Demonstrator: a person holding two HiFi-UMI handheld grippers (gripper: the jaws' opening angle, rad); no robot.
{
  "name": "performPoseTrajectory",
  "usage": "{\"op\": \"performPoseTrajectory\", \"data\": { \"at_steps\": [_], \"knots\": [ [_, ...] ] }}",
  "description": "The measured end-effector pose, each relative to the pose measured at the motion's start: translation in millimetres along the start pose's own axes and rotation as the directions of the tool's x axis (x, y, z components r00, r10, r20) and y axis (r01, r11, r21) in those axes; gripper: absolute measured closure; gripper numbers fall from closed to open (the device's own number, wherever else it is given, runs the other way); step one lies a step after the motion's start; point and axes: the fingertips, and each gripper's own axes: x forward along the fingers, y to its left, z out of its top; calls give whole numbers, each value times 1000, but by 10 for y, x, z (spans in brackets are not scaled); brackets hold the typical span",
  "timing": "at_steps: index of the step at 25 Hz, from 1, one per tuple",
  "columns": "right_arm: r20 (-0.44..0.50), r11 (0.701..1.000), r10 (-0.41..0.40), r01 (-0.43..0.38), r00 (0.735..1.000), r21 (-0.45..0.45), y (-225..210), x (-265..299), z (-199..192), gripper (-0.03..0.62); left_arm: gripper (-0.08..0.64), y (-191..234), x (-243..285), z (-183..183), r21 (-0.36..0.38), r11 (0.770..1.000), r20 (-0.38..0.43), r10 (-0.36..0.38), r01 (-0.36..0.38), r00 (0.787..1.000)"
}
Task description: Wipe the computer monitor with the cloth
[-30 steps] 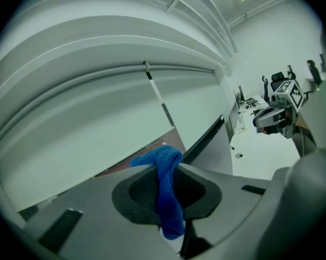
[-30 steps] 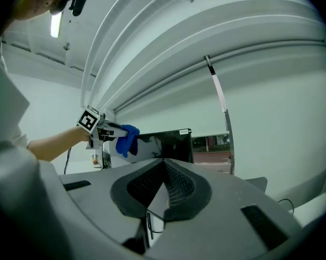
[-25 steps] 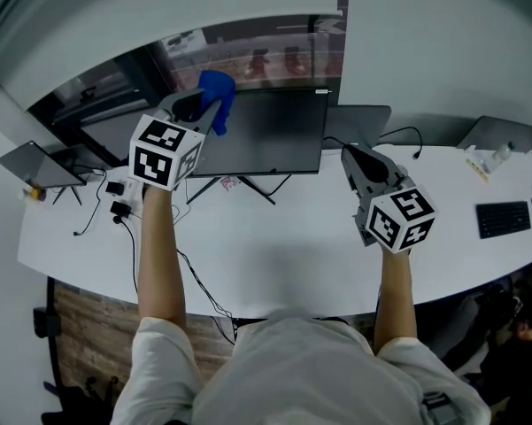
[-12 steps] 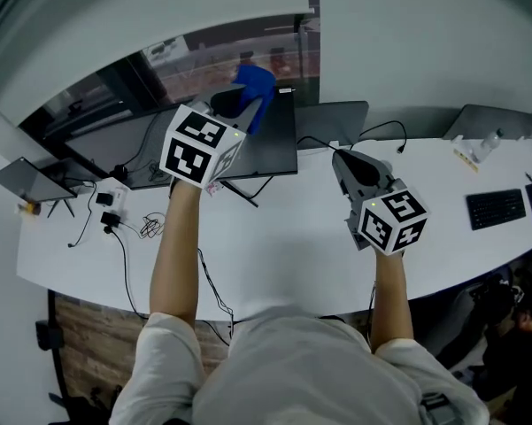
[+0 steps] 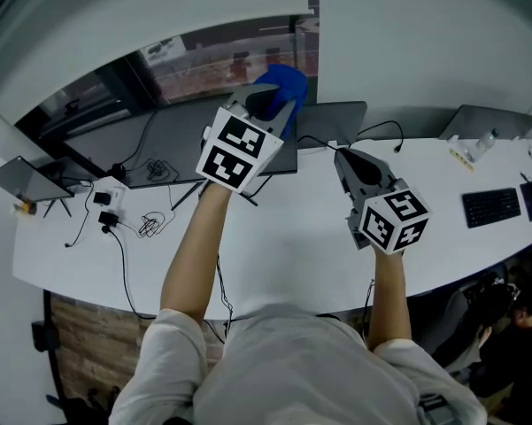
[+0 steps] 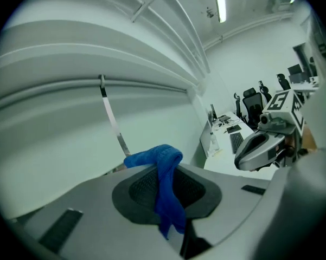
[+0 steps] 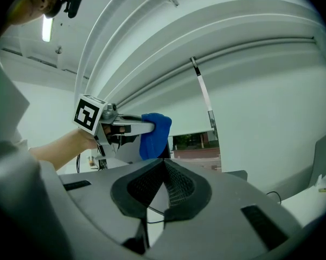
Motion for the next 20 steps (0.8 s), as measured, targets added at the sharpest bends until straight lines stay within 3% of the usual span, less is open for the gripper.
{"op": "performPoseTrajectory", "data": {
  "at_steps": [5,10,15,20],
  "knots": [
    [13,1000,0,0,1000,-4,236,67,60,578,485,180,-504,200,8,997,165,75,-77,983],
    [40,1000,12,-12,999,9,688,426,94,578,485,929,-1444,-7,-83,971,252,238,-224,938],
    [58,997,70,-71,996,10,1503,998,146,578,483,1973,-2648,-770,-161,903,181,424,-398,887],
    [45,993,114,-113,992,-24,2264,1486,151,578,482,2838,-3671,-1661,-166,847,64,520,-504,852]
  ]
}}
